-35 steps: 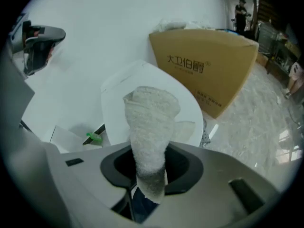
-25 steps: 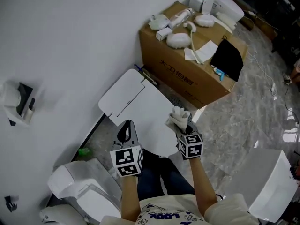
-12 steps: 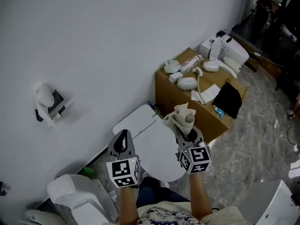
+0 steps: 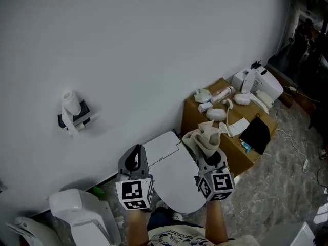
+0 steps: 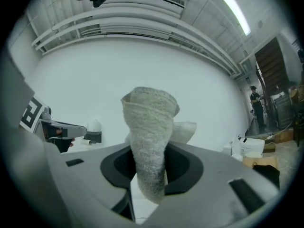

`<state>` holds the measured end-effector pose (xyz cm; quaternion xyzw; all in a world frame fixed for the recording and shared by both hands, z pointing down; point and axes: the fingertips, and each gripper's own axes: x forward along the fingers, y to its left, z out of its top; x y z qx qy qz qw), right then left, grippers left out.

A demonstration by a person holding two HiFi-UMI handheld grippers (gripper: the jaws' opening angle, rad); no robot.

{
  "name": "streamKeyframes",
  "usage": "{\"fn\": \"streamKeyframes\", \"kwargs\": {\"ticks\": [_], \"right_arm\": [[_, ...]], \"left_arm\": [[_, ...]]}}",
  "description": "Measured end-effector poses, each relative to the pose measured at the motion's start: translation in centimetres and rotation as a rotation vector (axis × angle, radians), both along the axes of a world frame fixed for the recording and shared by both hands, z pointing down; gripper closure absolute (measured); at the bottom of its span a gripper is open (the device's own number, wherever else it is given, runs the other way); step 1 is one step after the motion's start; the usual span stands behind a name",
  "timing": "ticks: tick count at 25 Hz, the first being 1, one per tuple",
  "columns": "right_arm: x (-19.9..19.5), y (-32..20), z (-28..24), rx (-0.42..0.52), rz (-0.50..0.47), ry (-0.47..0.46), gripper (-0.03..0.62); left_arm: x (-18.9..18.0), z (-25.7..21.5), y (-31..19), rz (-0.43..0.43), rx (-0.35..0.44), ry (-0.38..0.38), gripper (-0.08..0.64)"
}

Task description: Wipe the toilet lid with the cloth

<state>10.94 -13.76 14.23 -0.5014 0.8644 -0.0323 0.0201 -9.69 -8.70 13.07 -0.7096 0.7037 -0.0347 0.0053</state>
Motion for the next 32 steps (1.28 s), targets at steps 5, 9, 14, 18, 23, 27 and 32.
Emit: {"fn": "streamKeyframes", "kwargs": {"ticks": [5, 9, 14, 18, 23, 27, 32], "right_arm": [[-0.4, 0.2, -0.8, 0.013, -0.022, -0.013, 0.479], [-0.4, 0.2, -0.9, 0.011, -0.022, -0.03, 0.479], [-0.3, -0.2, -0.6, 0.01, -0.011, -0.02, 0.479], [-0.1, -0.5, -0.8, 0.01, -0.001, -0.021, 0.479], [0.0, -0.8, -1.1, 0.015, -0.002, -0.03, 0.479], [0.0, -1.1, -1.1, 0.015, -0.002, -0.026, 0.48], [0.4, -1.1, -1.4, 0.02, 0.002, -0.033, 0.48]], "left_arm": [[0.5, -1.0, 0.2, 0.004, 0.022, -0.004, 0.545], [0.8, -0.9, 0.0, 0.006, 0.024, -0.001, 0.545], [0.6, -0.6, -0.4, 0.009, 0.018, 0.001, 0.545], [0.7, -0.5, -0.7, 0.015, 0.015, 0.0, 0.545], [0.7, -0.5, -1.1, 0.015, 0.018, -0.004, 0.545], [0.8, -0.6, -1.4, 0.017, 0.018, -0.004, 0.545], [1.3, -1.0, -1.5, 0.028, 0.024, -0.011, 0.545]]}}
